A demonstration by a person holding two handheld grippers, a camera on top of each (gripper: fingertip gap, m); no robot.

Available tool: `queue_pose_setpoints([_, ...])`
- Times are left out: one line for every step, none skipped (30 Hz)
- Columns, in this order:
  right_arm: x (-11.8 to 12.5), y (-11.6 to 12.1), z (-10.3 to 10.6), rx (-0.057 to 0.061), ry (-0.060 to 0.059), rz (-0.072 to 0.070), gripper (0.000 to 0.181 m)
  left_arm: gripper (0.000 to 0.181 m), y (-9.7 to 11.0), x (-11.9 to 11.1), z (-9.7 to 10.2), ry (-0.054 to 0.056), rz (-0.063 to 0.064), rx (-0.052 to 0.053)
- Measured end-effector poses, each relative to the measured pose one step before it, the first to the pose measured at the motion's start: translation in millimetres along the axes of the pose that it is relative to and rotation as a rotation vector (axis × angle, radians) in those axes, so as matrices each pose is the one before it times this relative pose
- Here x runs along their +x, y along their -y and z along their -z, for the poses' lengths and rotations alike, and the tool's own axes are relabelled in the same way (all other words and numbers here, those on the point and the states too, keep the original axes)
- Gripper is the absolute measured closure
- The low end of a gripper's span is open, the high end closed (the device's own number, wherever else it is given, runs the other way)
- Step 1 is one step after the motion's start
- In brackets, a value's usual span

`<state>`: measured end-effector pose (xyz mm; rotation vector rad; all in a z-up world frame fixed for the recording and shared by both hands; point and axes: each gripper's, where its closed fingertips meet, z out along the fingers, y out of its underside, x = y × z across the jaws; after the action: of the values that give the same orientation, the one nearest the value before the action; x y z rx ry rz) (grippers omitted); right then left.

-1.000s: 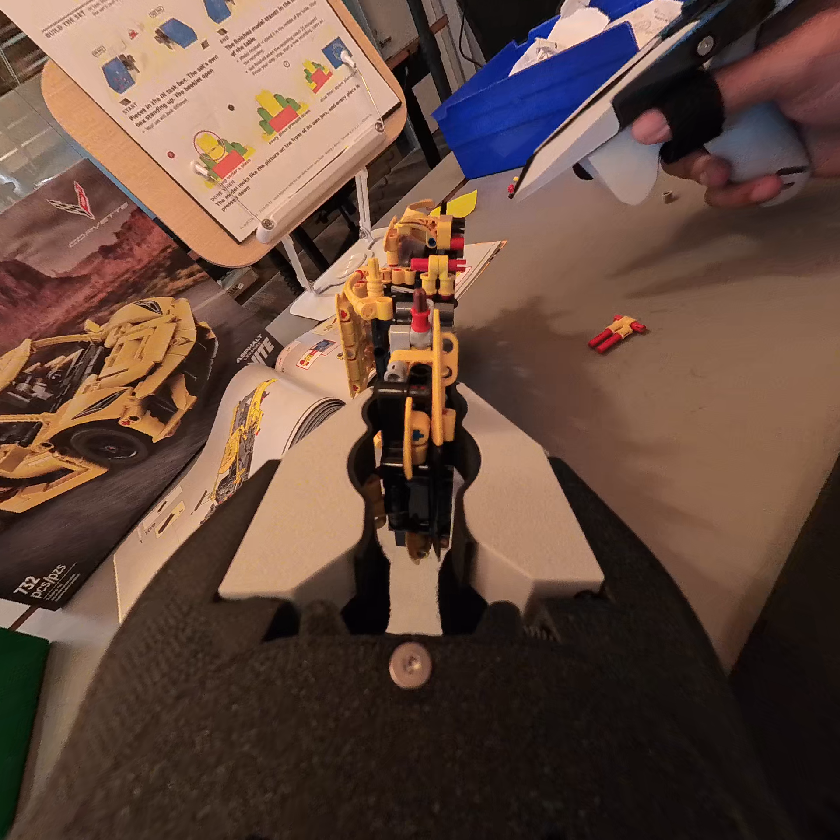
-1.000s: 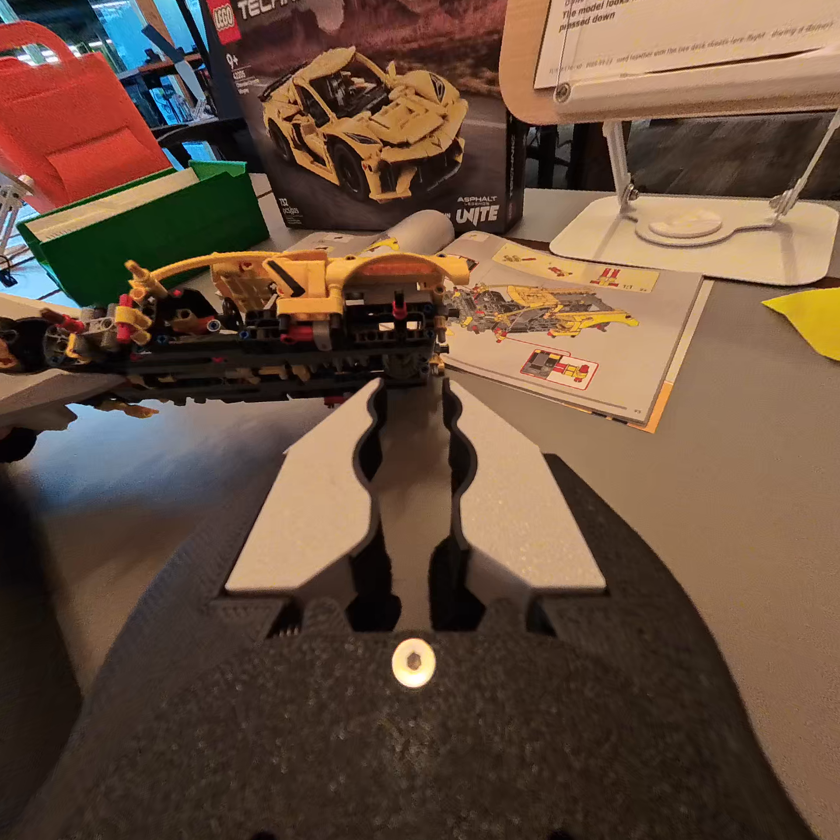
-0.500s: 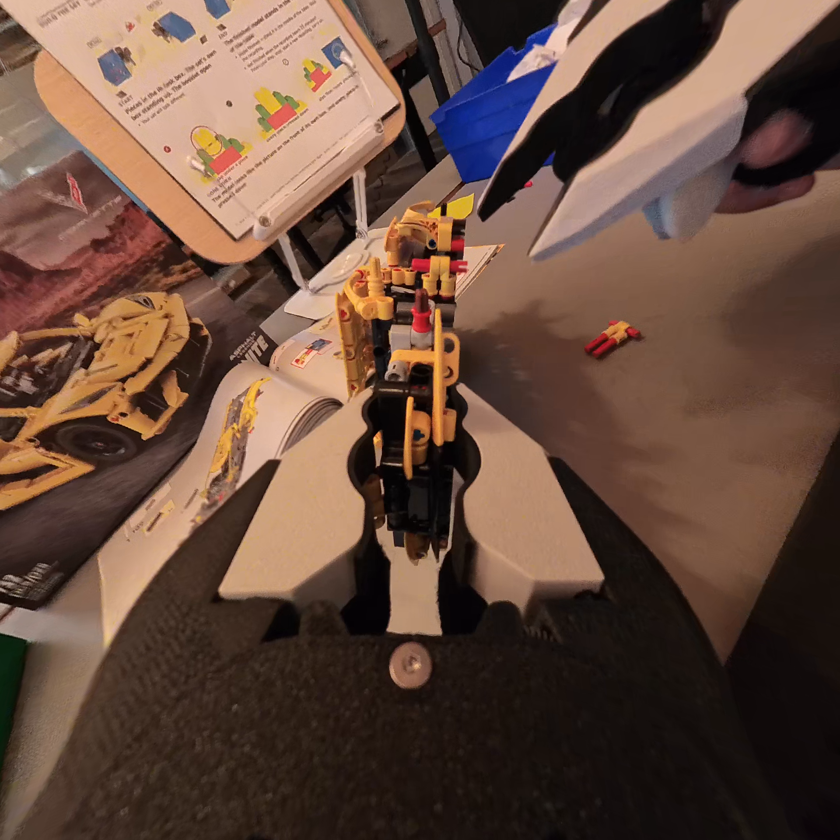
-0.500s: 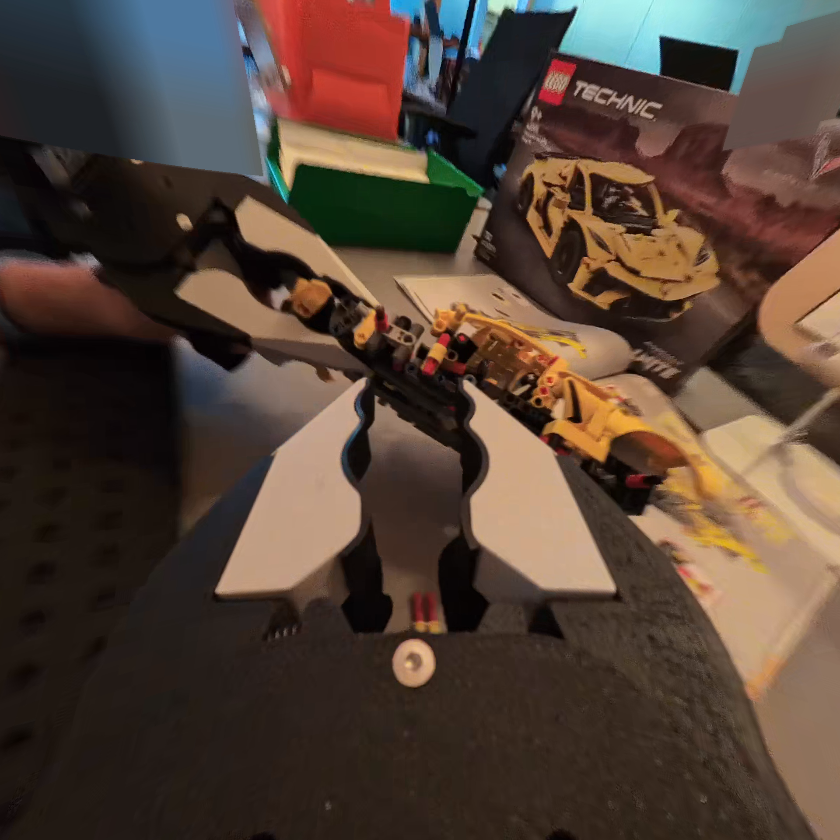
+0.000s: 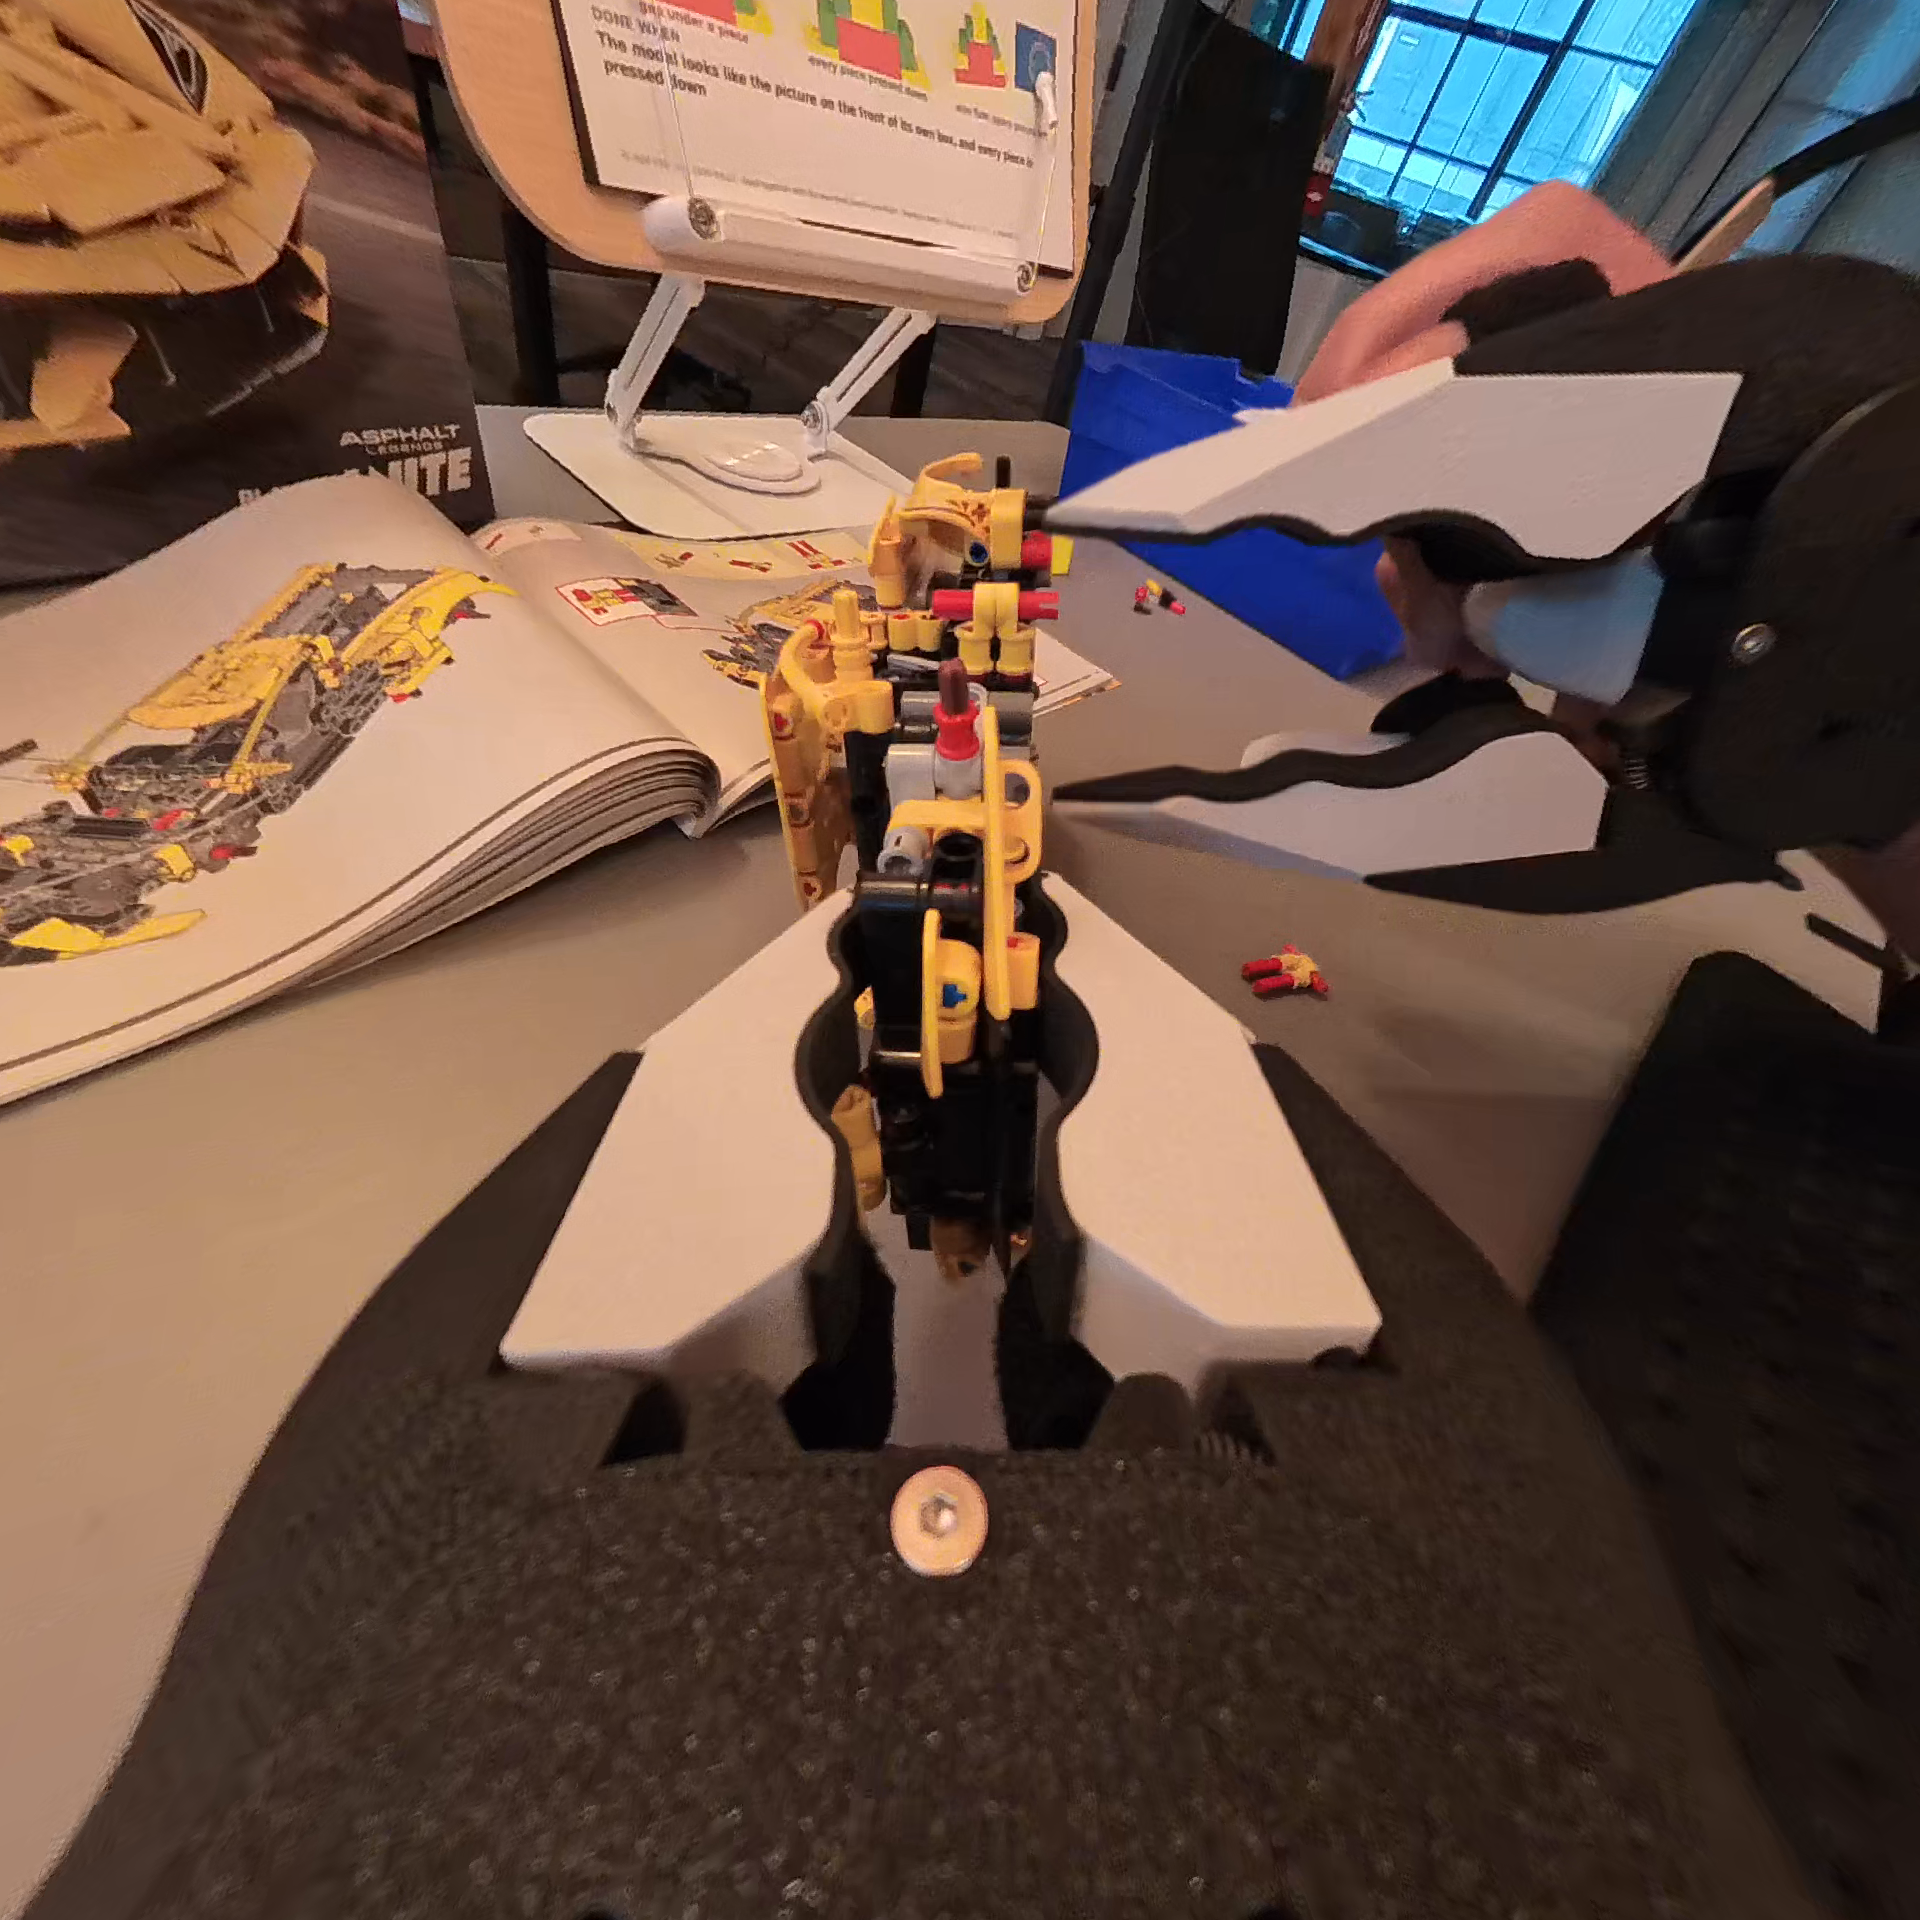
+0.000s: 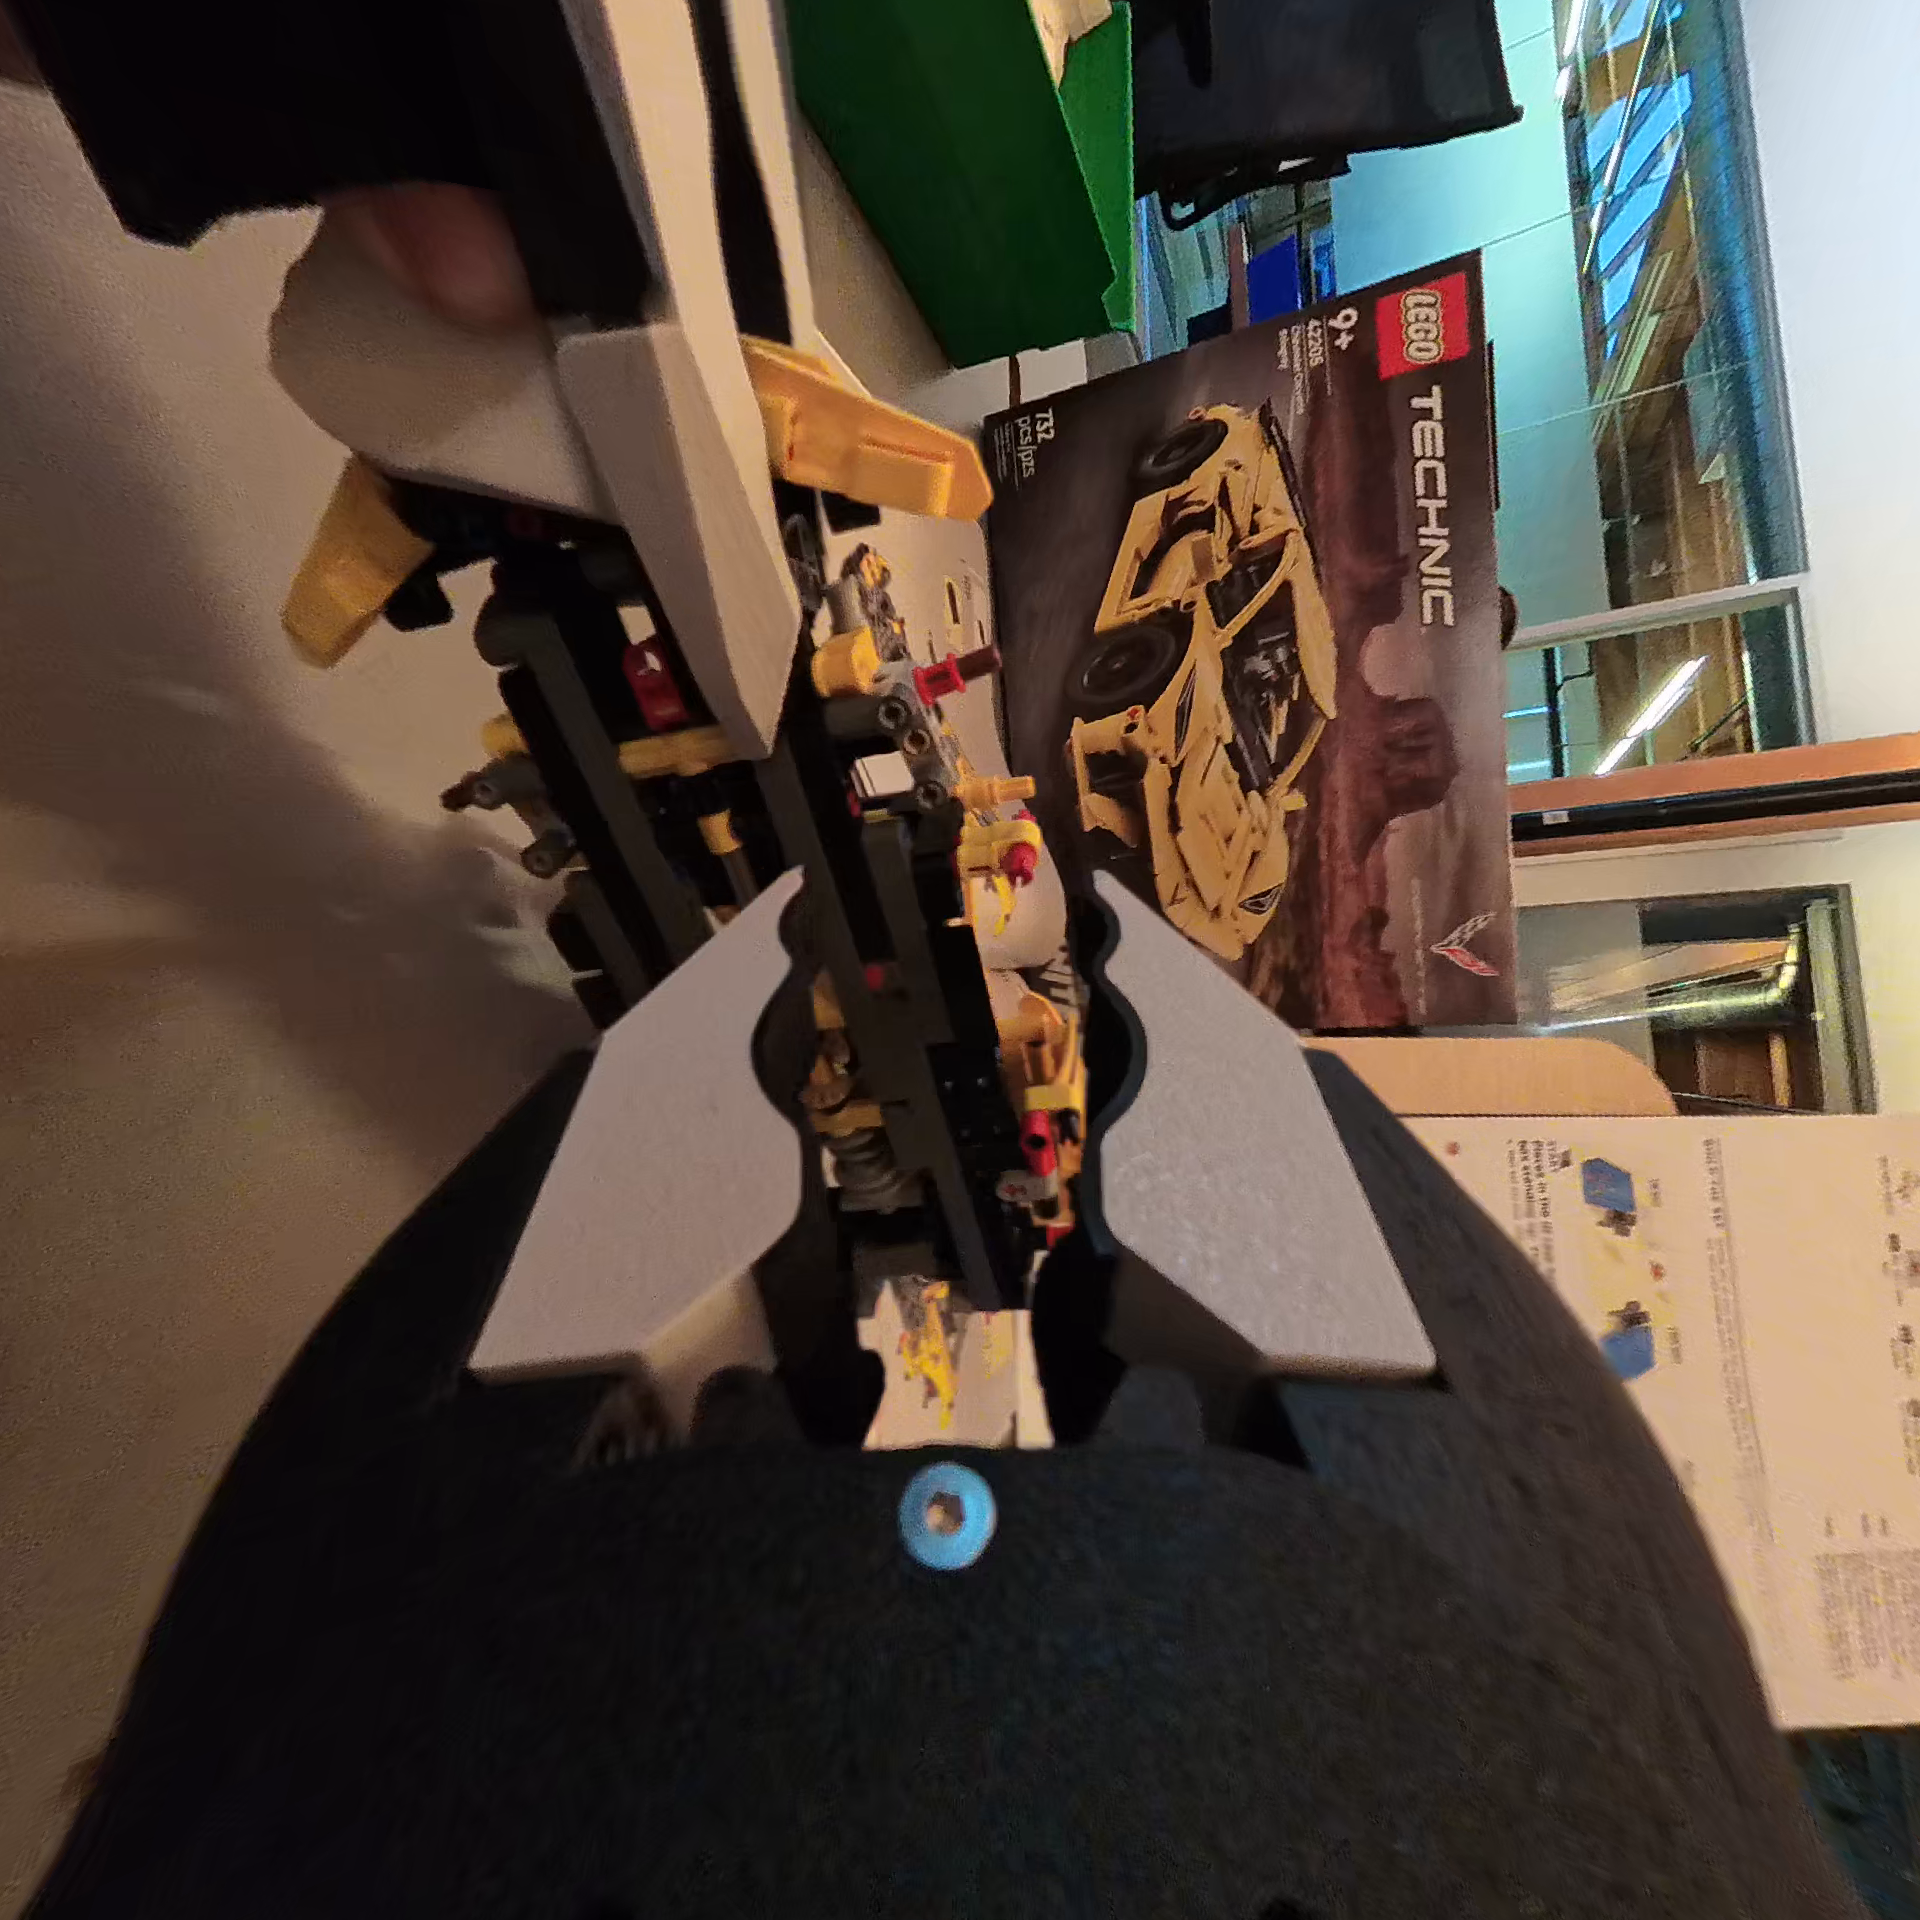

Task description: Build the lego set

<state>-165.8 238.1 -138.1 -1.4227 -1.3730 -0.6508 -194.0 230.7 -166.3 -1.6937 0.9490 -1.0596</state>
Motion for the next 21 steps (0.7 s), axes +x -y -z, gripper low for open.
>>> queue_pose_setpoints([2.15,-2.00,-1.65,-0.0110,-0.0041,0.0179,0.135,0.153,0.10,-0.26,0.24,-0.0052,0.0102,0.0002])
queue_pose_setpoints([1.94,-2.06,-2.05,-0.0109,-0.0020,0.0107,0.135,0.153,0.14,0.10,0.09,-0.0040,0.0052,-0.0005])
queue_pose_setpoints([1.37,-0.59,-1.46,-0.0021,0.0013,0.0074,0.135,0.153,0.19,-0.08,0.01,-0.0003,0.0014,-0.0007])
queue_pose_setpoints([0.36,1.01,-0.31,0.0051,0.0067,0.0042,0.136,0.153,0.09,-0.31,-0.02,0.0003,0.0031,-0.0004])
queue_pose_setpoints([-2.03,0.30,-0.55,-0.0012,0.0162,0.0110,0.136,0.153,-0.09,-0.25,0.08,-0.0023,0.0065,-0.0003])
queue_pose_setpoints([-1.17,-0.69,-0.42,-0.0055,0.0025,0.0201,0.135,0.153,-0.14,-0.40,0.13,-0.0023,0.0074,0.0005])
queue_pose_setpoints([-3.09,-0.91,-0.43,-0.0038,0.0103,0.0184,0.133,0.153,-0.07,-0.56,0.27,-0.0010,0.0064,0.0007])
queue_pose_setpoints([-4.13,-0.01,-0.74,0.0016,0.0155,0.0069,0.132,0.153,0.05,-0.50,0.19,-0.0007,0.0049,0.0002])
queue_pose_setpoints([-0.84,-0.28,-1.34,-0.0020,-0.0052,-0.0014,0.130,0.153,0.04,-0.18,0.05,-0.0009,0.0020,0.0001])
queue_pose_setpoints([0.70,-0.13,-1.82,-0.0011,-0.0128,0.0013,0.127,0.153,0.12,0.29,-0.07,-0.0006,-0.0027,0.0001])
queue_pose_setpoints([2.25,0.24,-1.66,0.0012,-0.0185,0.0031,0.126,0.153,0.34,0.51,-0.10,0.0010,-0.0072,0.0002])
queue_pose_setpoints([0.23,0.87,-1.71,0.0041,-0.0004,0.0002,0.124,0.153,0.15,0.68,-0.12,0.0015,-0.0089,0.0003])
queue_pose_setpoints([-1.36,1.42,-1.85,0.0060,0.0083,-0.0029,0.125,0.153,0.07,0.76,-0.07,-0.0001,-0.0073,-0.0001])
queue_pose_setpoints([-1.15,-0.14,-2.11,-0.0010,0.0011,0.0094,0.125,0.153,-0.17,0.61,0.09,0.0004,-0.0070,-0.0003])
queue_pose_setpoints([-0.40,-0.29,-1.80,0.0027,-0.0068,0.0195,0.125,0.153,-0.22,-0.11,0.02,0.0034,-0.0048,-0.0002])
queue_pose_setpoints([-1.03,0.90,-0.67,0.0118,-0.0005,0.0144,0.128,0.154,-0.02,-0.55,0.26,0.0022,0.0013,0.0004])
queue_pose_setpoints([-0.57,0.55,-0.26,0.0090,0.0003,0.0082,0.130,0.154,0.08,-0.40,0.18,-0.0005,0.0021,0.0005])
queue_pose_setpoints([-0.03,0.11,-0.02,0.0075,-0.0025,0.0045,0.130,0.154,0.06,-0.03,0.05,0.0005,-0.0032,-0.0005])
queue_pose_setpoints([0.09,0.03,0.13,0.0060,-0.0020,0.0045,0.130,0.154,0.08,0.28,-0.07,0.0027,-0.0095,-0.0010])
queue_pose_setpoints([0.12,-0.29,0.60,0.0002,0.0054,0.0059,0.130,0.154,0.24,0.86,-0.01,0.0022,-0.0111,-0.0001])
queue_pose_setpoints([-0.03,-0.42,0.75,-0.0062,0.0101,0.0055,0.130,0.154,0.31,1.00,-0.15,0.0001,-0.0056,0.0007])
